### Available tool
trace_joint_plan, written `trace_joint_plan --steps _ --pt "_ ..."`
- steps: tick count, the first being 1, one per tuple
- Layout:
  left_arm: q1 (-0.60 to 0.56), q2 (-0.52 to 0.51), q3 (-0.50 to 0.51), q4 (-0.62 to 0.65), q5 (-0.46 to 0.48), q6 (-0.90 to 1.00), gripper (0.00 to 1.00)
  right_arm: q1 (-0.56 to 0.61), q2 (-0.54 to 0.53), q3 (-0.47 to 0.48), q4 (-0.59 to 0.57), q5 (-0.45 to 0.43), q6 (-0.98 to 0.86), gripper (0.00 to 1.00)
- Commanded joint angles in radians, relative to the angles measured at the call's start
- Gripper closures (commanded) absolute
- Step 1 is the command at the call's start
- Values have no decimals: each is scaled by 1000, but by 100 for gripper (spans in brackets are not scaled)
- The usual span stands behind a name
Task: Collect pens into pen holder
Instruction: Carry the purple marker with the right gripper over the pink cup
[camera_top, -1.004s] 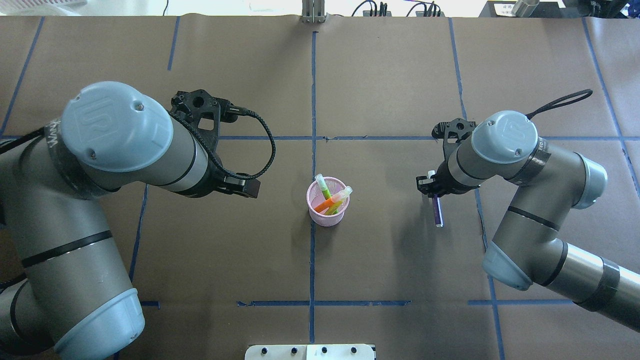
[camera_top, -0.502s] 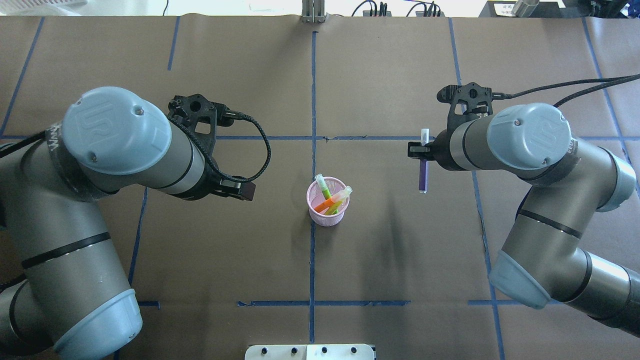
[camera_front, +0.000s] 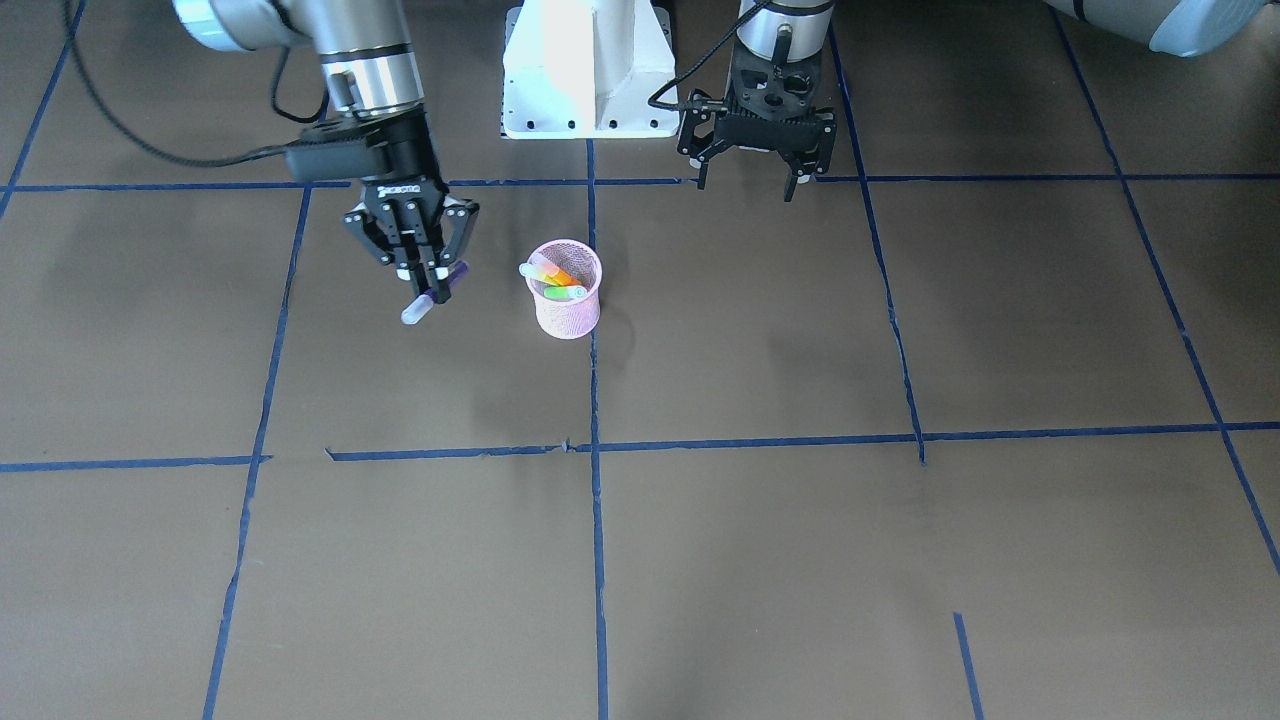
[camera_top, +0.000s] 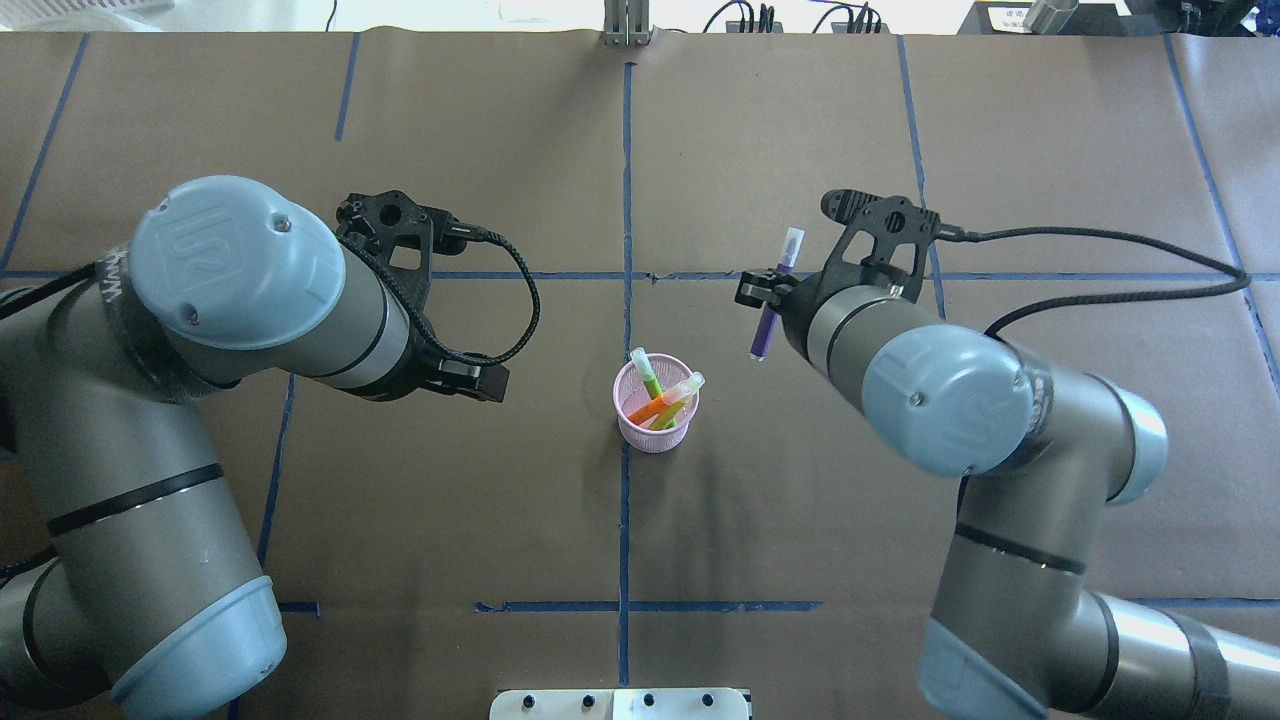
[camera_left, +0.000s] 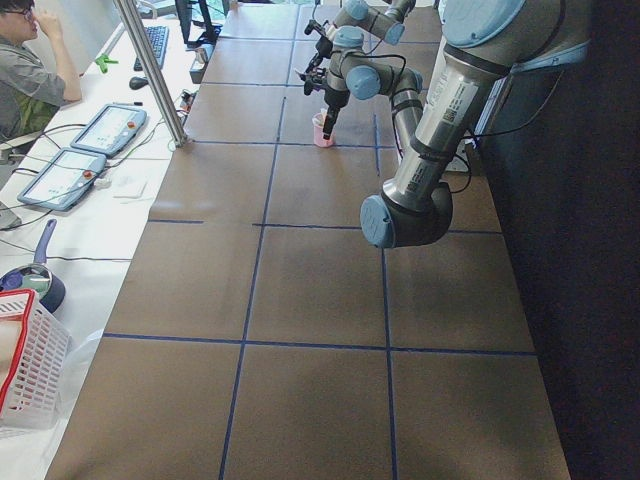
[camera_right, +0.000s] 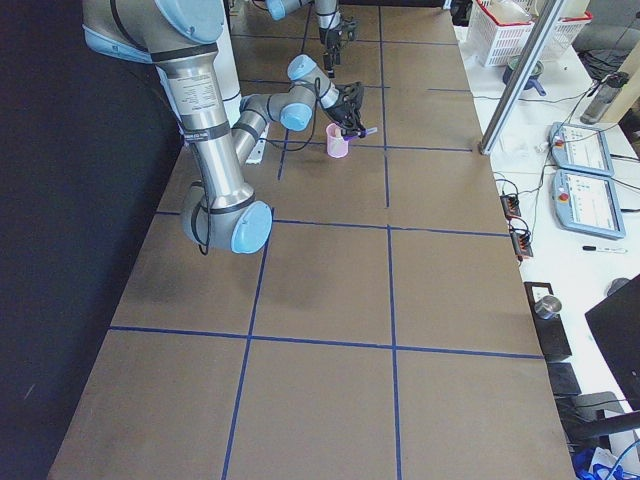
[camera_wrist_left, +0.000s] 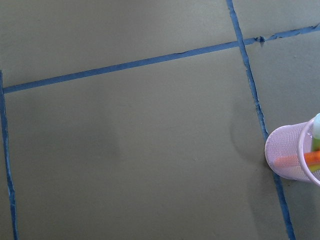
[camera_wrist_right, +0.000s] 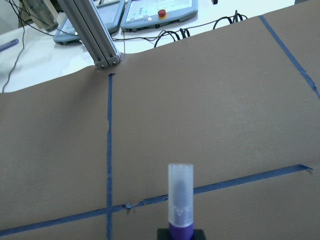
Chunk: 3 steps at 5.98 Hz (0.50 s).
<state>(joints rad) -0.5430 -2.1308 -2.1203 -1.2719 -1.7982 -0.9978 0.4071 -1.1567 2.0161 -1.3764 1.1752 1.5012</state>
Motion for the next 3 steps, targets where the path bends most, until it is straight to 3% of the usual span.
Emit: trace_joint_plan --steps 1,3 --pt "0 0 14 -6 -1 -1 0 -108 82 -40 -3 -235 74 100" --pt "-15 5 101 -72 -44 -7 0 -172 91 -48 -3 -343 76 100"
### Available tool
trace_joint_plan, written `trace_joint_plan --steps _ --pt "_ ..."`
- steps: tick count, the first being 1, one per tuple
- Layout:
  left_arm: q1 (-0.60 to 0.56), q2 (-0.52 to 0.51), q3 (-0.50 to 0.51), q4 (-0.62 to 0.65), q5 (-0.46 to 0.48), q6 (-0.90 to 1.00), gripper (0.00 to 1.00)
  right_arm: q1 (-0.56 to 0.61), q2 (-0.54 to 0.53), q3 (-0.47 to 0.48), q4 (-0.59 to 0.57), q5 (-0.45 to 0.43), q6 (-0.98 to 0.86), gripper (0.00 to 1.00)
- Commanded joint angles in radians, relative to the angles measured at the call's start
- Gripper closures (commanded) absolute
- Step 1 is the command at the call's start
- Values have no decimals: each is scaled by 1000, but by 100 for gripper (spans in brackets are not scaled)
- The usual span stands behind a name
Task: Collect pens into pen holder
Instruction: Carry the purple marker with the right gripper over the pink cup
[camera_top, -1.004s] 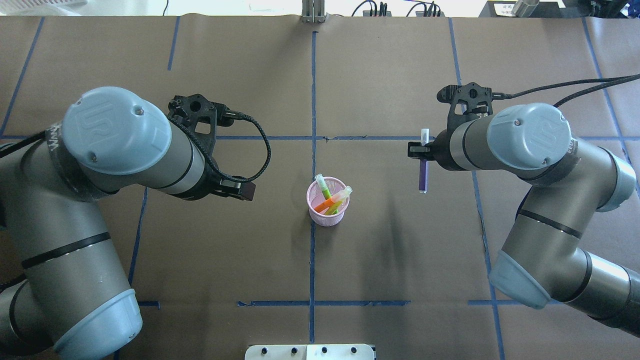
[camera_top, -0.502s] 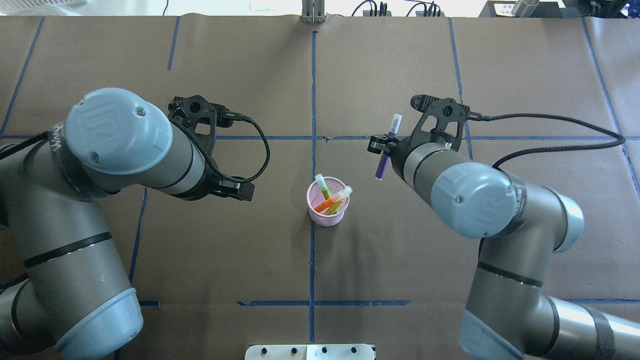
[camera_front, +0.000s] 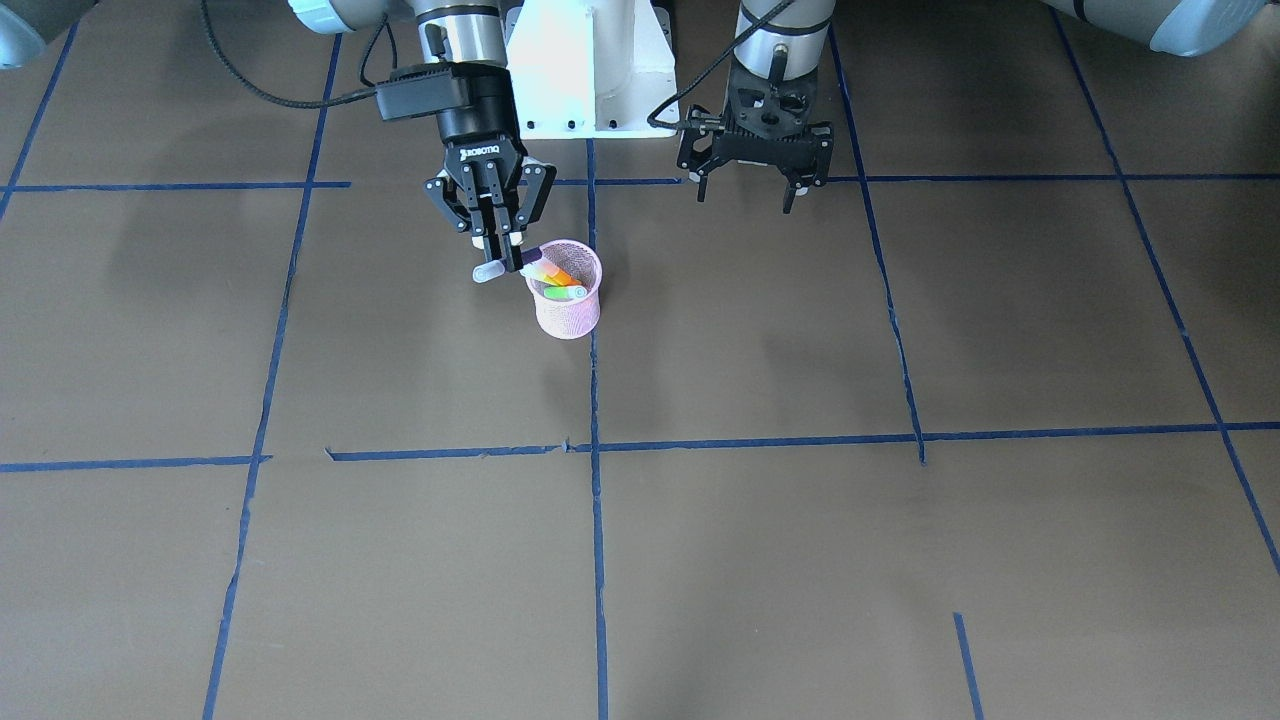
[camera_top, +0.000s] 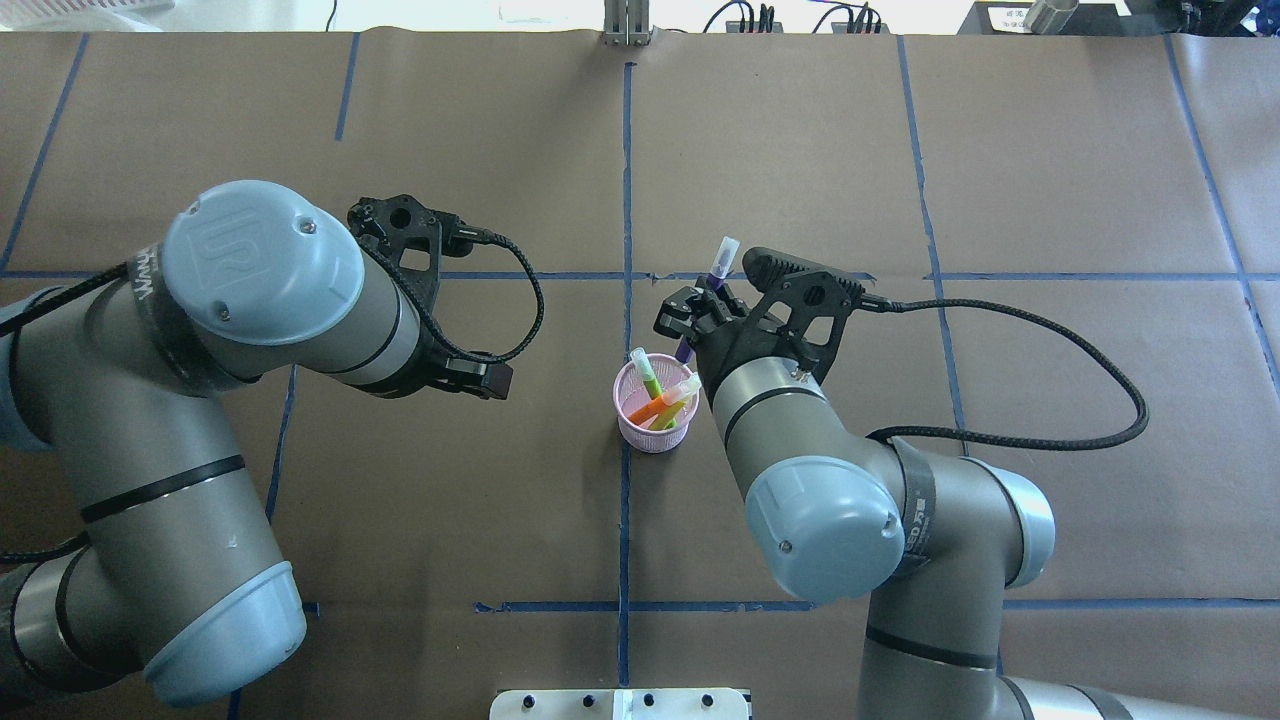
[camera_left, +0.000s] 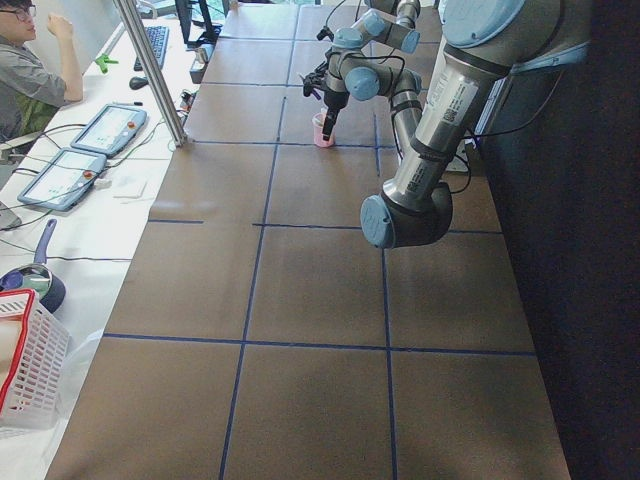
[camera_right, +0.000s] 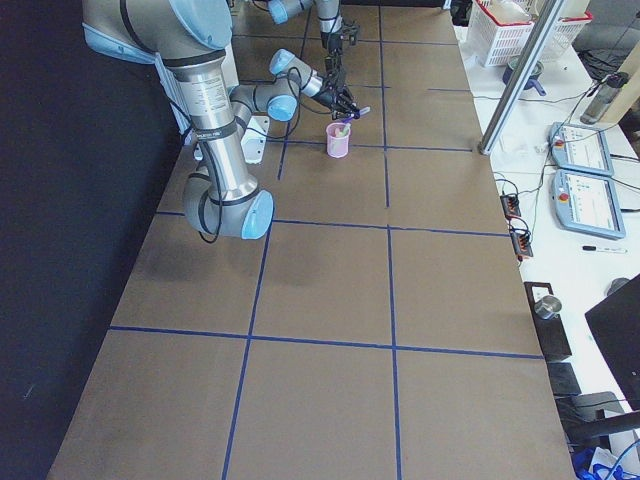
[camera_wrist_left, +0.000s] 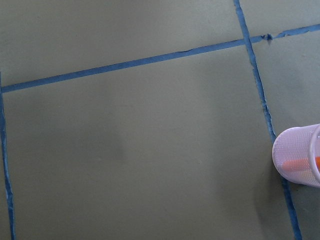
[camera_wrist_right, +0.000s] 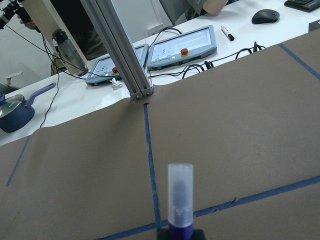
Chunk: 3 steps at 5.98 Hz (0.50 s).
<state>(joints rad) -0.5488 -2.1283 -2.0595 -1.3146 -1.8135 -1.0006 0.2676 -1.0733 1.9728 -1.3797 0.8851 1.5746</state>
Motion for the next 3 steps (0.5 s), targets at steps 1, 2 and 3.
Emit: trace_joint_plan --steps 1,2,3 --pt "-55 4 65 -31 -118 -7 0 -63 7 -8 -1 -92 2 100" --pt "-63 5 65 -31 -124 -9 0 -82 10 -43 1 -136 2 100" --pt "-63 5 65 -31 -124 -7 0 -93 13 -76 5 -165 4 100"
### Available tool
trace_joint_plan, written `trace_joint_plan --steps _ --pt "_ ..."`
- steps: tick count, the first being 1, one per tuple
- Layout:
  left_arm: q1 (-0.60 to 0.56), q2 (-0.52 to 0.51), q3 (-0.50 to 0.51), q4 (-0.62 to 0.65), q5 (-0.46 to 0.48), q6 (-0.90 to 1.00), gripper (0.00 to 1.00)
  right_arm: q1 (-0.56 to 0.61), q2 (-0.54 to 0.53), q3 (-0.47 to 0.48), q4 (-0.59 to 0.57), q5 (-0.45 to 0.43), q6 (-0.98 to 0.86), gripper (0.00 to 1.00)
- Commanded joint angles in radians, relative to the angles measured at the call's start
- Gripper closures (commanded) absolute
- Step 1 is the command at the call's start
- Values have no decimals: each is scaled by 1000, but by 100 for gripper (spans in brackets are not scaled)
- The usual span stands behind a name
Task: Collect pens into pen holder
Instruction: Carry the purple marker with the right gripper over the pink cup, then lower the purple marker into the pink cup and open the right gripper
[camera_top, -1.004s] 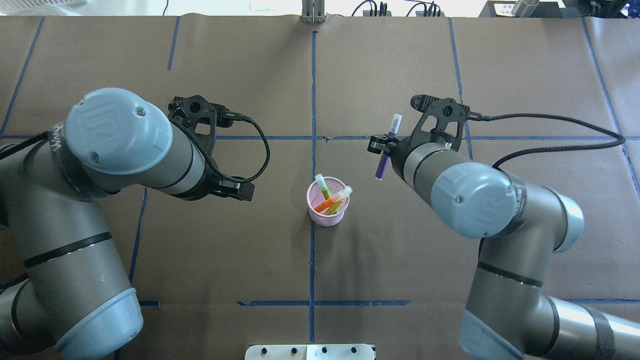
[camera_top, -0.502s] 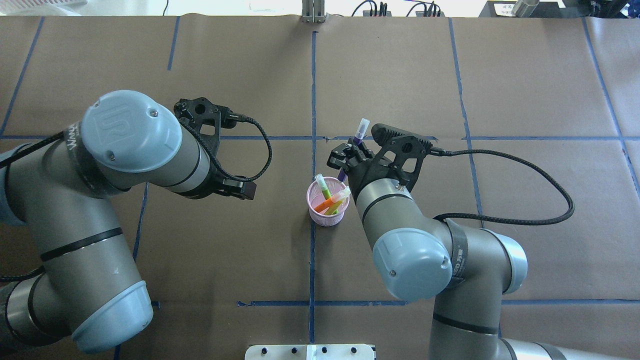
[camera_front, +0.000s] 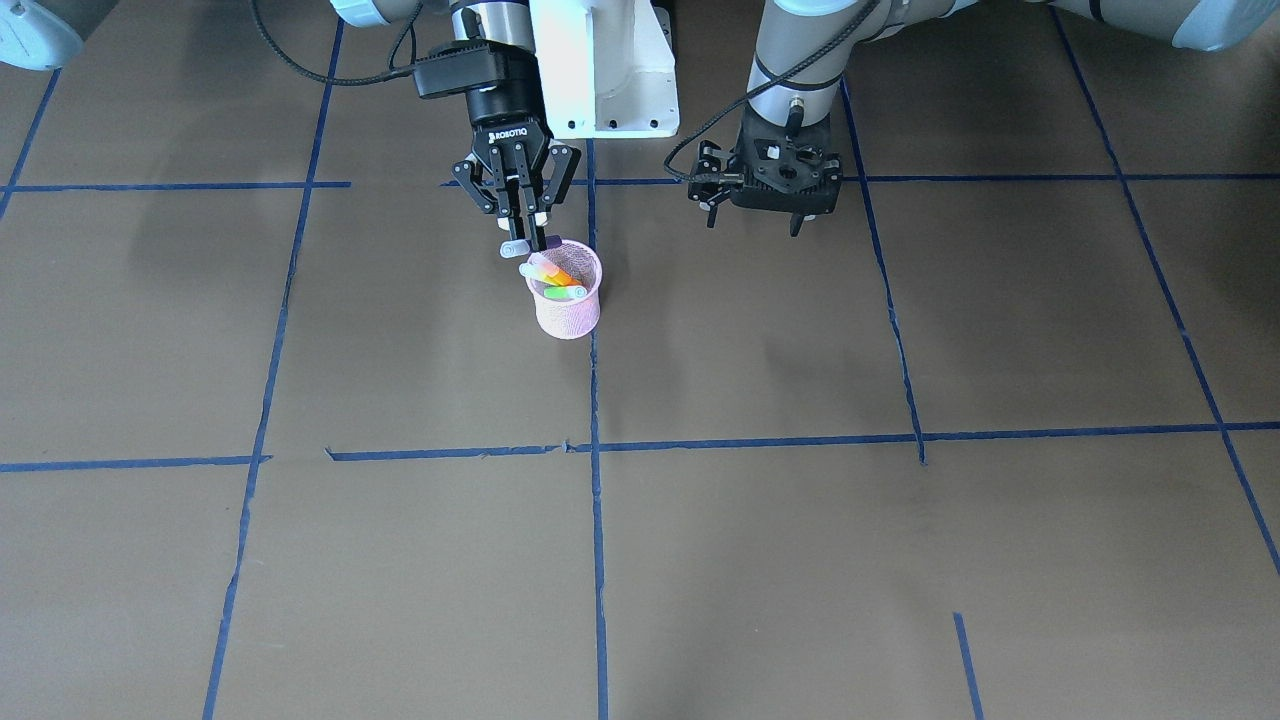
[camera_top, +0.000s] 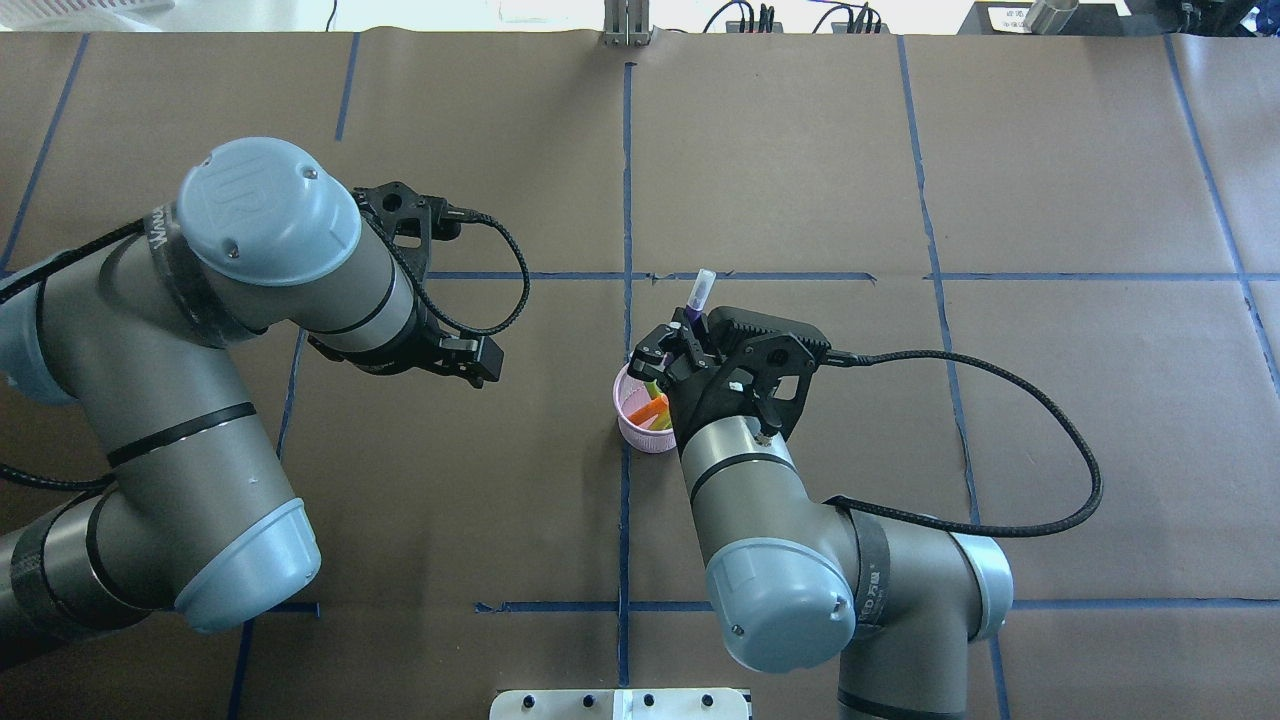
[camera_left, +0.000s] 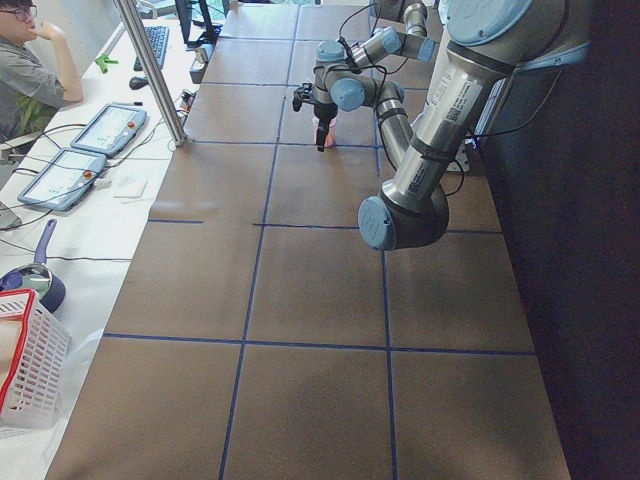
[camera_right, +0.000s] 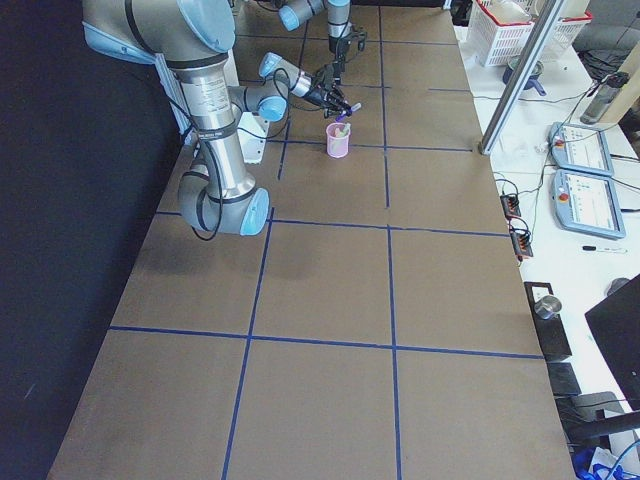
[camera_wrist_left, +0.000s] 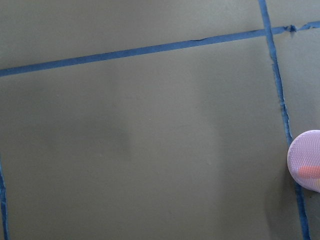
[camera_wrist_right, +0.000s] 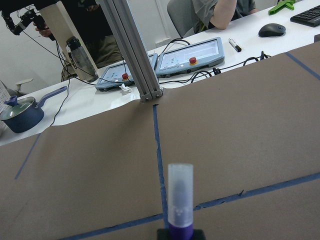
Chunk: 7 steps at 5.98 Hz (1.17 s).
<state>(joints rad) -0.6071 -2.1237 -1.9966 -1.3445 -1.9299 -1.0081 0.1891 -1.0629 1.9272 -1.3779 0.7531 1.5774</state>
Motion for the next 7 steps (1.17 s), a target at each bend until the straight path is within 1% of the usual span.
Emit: trace_joint_plan --steps 1,2,3,4,5,6,7 --pt "-5 1 2 -1 -8 -1 0 -17 10 -71 11 -41 3 100" --pt "-5 1 2 -1 -8 -1 0 -29 27 -89 11 -47 6 100" --pt "-5 1 2 -1 -8 -3 0 -51 26 -91 10 -72 6 100" --pt "-5 1 2 -1 -8 -1 0 -59 27 -97 10 -78 6 99" --pt "-5 1 2 -1 -8 -3 0 -60 29 -97 11 -75 16 72" --pt "-5 1 2 -1 -8 -3 0 -60 41 -99 10 -75 53 1" --pt "-5 1 2 -1 -8 -3 0 -59 59 -97 5 -67 53 0"
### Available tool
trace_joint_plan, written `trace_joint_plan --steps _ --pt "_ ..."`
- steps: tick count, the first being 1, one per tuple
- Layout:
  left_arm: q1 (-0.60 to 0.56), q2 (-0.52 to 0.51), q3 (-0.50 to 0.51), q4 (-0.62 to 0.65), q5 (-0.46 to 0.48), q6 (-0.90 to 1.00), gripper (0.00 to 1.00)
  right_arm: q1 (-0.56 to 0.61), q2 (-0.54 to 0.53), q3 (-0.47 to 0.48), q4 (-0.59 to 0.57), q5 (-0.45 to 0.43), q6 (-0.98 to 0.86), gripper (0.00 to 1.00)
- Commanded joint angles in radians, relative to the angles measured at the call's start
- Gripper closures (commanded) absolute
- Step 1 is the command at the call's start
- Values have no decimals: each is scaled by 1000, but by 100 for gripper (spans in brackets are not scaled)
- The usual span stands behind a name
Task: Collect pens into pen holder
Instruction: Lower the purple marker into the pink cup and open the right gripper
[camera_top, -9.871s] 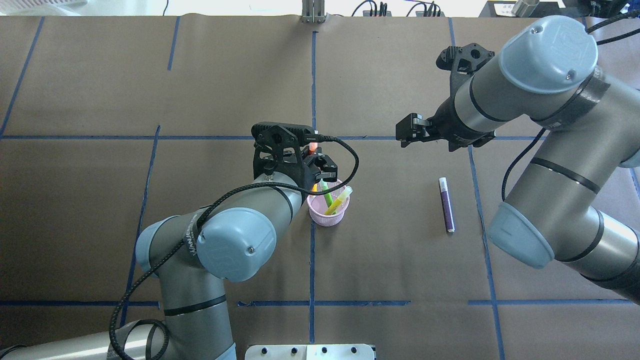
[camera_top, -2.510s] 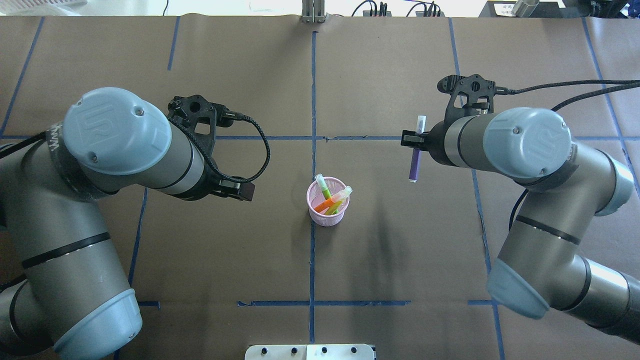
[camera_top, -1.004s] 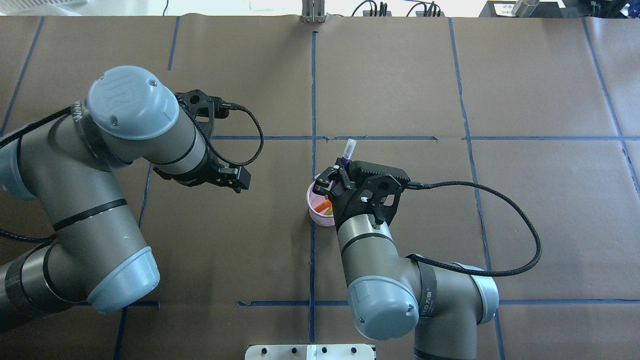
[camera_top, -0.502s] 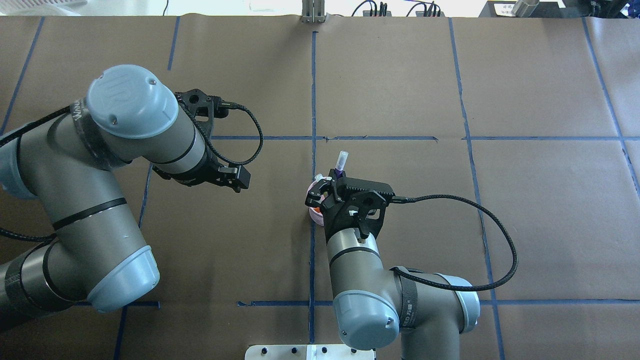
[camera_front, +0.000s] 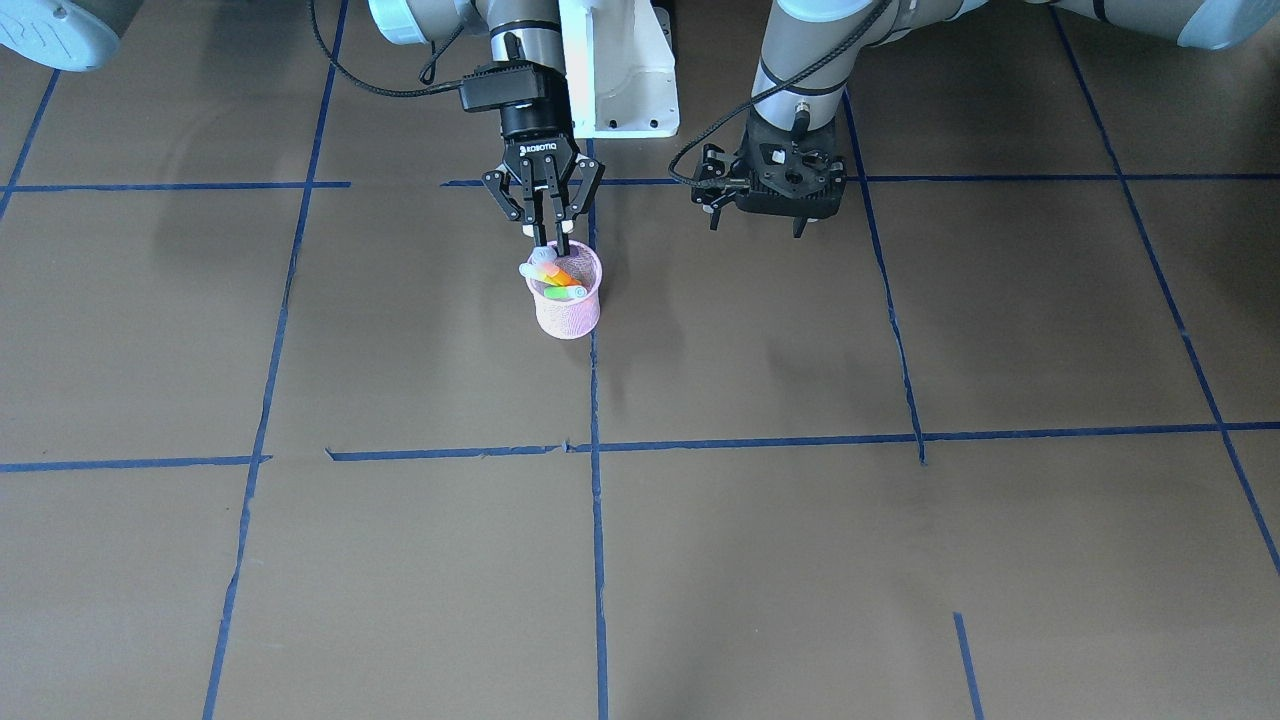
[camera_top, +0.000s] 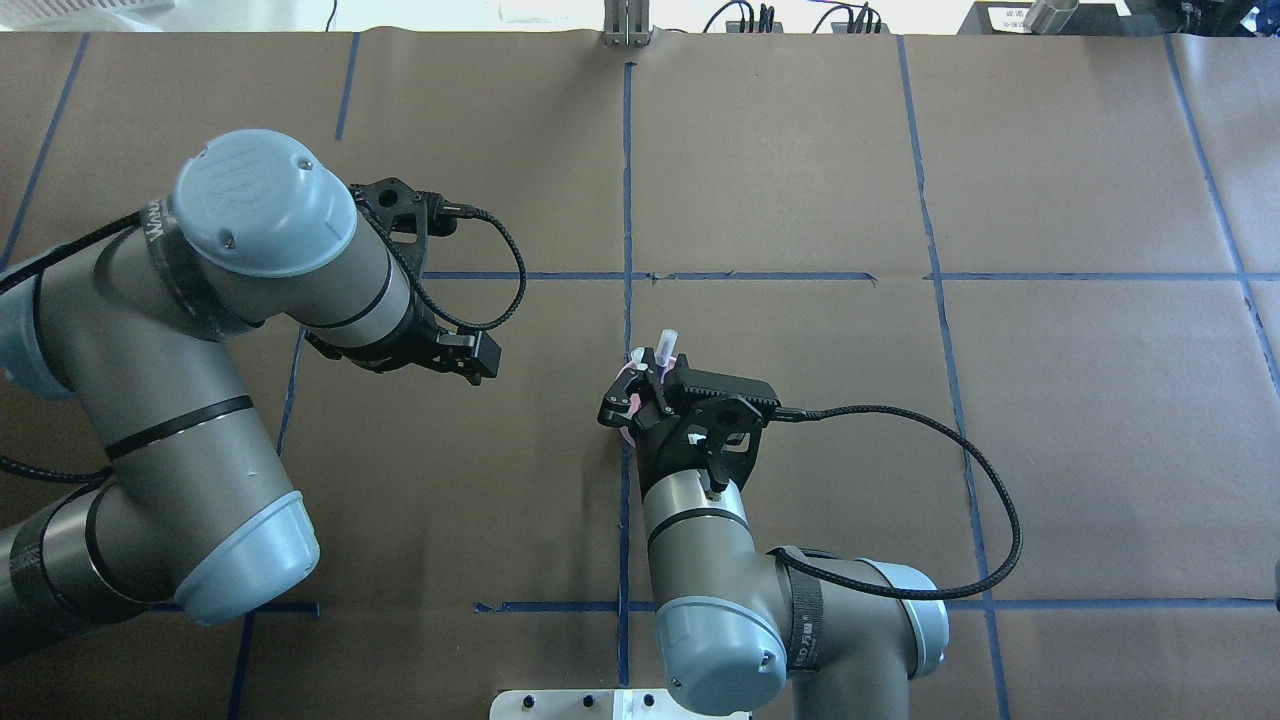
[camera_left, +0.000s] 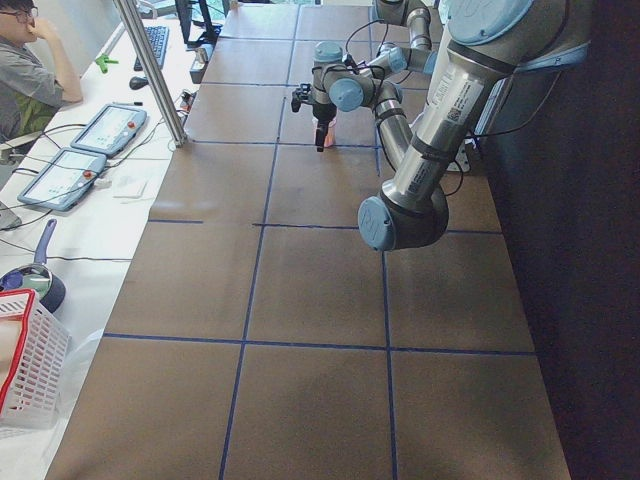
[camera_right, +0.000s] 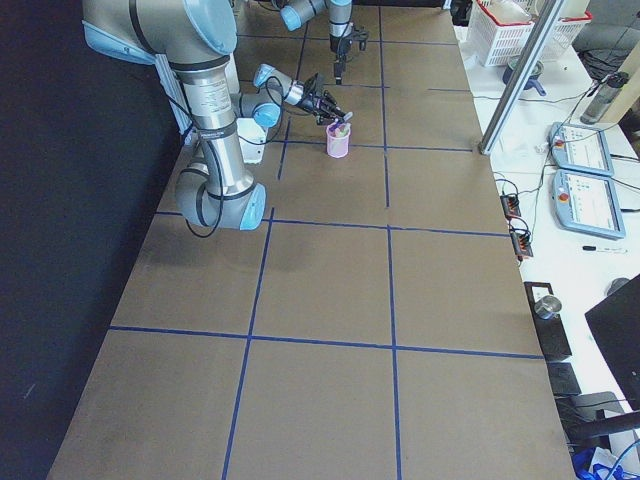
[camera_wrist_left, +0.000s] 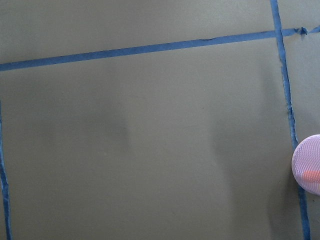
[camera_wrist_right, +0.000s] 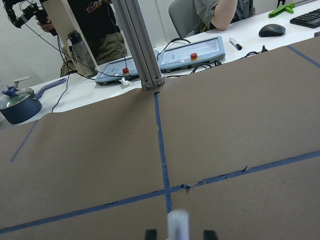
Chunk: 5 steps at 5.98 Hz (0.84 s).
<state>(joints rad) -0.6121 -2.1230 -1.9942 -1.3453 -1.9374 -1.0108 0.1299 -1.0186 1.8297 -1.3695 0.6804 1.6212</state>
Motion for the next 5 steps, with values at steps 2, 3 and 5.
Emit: trace_joint_plan --steps 2,3,5 --pt "0 0 -2 -2 0 0 0 32 51 10 -17 100 -1 0" --pt "0 2 0 -2 0 0 0 78 66 29 -60 222 -3 0" --pt "0 2 -3 -2 0 0 0 216 86 117 -243 591 -120 0"
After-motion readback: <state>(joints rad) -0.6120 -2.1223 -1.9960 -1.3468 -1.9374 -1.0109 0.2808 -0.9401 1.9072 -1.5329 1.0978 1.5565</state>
